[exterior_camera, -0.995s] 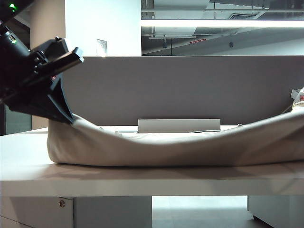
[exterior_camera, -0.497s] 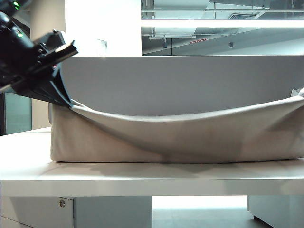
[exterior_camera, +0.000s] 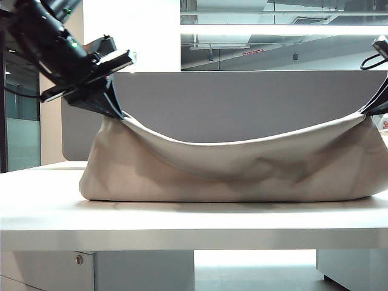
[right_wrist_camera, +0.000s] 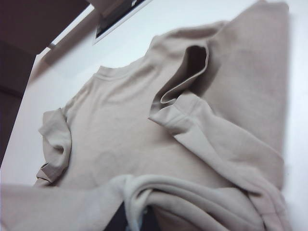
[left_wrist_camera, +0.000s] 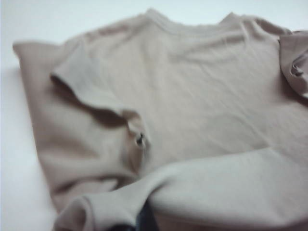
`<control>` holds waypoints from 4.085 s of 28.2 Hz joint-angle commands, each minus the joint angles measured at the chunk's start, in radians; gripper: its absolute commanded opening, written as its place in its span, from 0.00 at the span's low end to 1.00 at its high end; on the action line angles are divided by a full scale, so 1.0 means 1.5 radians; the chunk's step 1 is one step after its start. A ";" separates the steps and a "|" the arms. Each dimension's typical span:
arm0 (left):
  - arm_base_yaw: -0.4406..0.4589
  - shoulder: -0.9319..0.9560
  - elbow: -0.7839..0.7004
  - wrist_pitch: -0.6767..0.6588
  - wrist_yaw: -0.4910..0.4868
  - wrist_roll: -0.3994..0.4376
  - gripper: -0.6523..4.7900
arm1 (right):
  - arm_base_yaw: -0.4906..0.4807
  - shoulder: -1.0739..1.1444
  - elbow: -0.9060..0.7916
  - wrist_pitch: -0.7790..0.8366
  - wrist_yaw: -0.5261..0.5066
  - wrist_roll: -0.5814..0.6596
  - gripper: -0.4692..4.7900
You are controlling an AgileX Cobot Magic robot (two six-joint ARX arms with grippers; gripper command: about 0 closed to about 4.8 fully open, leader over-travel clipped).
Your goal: Fold the bottom side of the T-shirt horizontally towards the center, about one-third of the way, then fold the sleeve back towards the center, creating a straight line along the edge of the T-shirt, and finally fold the bottom of the T-shirt up towards the top, creating a neat rectangle.
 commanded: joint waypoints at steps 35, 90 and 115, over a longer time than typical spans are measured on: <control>0.067 0.371 0.387 -0.018 -0.017 0.064 0.11 | 0.006 0.350 0.387 0.014 0.028 0.001 0.09; 0.004 -0.344 -0.338 0.164 -0.152 0.063 0.11 | 0.118 -0.214 -0.273 0.166 0.164 -0.156 0.08; 0.004 -0.821 -0.703 0.097 -0.161 -0.066 0.11 | 0.140 -0.542 -0.638 0.242 0.260 -0.161 0.08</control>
